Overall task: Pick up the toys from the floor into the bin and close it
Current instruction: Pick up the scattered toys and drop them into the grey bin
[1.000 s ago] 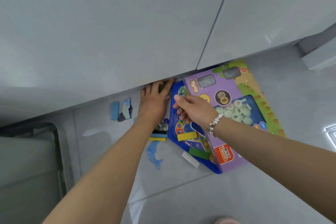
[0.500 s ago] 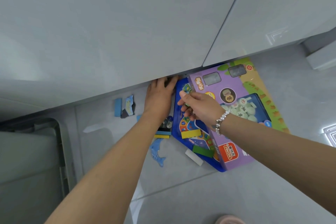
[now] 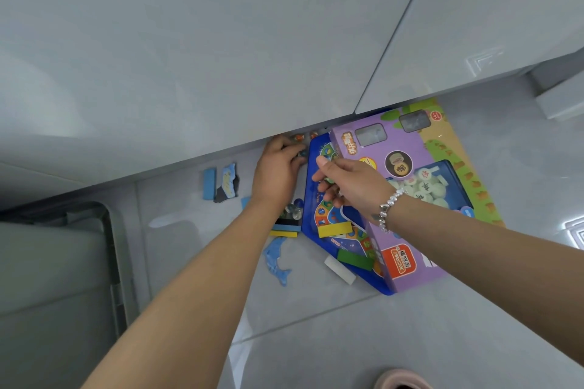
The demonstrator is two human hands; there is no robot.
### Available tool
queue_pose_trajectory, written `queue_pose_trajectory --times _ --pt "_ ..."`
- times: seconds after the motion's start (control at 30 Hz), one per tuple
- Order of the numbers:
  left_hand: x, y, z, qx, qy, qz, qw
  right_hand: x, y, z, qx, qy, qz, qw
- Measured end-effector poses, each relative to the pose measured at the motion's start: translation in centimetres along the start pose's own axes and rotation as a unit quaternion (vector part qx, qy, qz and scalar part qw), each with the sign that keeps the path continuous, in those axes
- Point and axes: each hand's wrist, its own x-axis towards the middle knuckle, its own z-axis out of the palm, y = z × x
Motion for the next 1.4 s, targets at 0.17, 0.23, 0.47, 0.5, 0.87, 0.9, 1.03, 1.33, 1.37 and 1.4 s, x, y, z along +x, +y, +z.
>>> queue_pose_trajectory --times 0.17,0.23,0.47,0.5,0.87,0.9,1.03,1.33,1.37,1.4 --pt "-0.6 0.4 -0.6 -0.051 0.013 -0.083 0.995 -0.1 -0.1 0.2 0.007 0.008 0.007 1.000" --pt "-1.3 1.0 -1.1 -0.101 0.032 -0.140 0.985 0.0 -0.1 0.5 0.018 0.008 0.012 1.000" --pt "-5.6 4.5 -4.2 -0.231 0.023 -0.216 0.948 -0.1 -0.2 1.9 0.266 -0.024 0.129 0.955" --pt "-5.9 4.8 -4.5 -0.221 0.020 -0.195 0.955 -0.2 -0.2 2.1 0.324 -0.050 0.152 0.932" --pt "-6.5 5.7 -4.7 -0.127 0.031 -0.081 0.988 -0.3 -0.5 2.9 0.447 -0.131 0.210 0.859" --pt "-6.6 5.7 -4.7 -0.129 0.029 -0.077 0.988 -0.3 -0.5 2.8 0.445 -0.126 0.203 0.863" --pt "-6.7 5.6 -5.0 -0.160 0.046 -0.084 0.982 0.0 -0.5 2.5 0.411 -0.119 0.190 0.884" --pt "-4.8 3.6 -2.7 -0.183 0.073 -0.147 0.969 -1.2 -0.4 1.1 0.263 0.015 0.106 0.959" --pt "-4.3 3.3 -2.1 -0.157 0.057 -0.122 0.978 -1.3 -0.3 0.8 0.262 0.022 0.105 0.959" --pt "-3.6 3.0 -1.5 -0.123 0.033 -0.093 0.987 -1.5 -0.2 0.6 0.264 0.025 0.105 0.958"
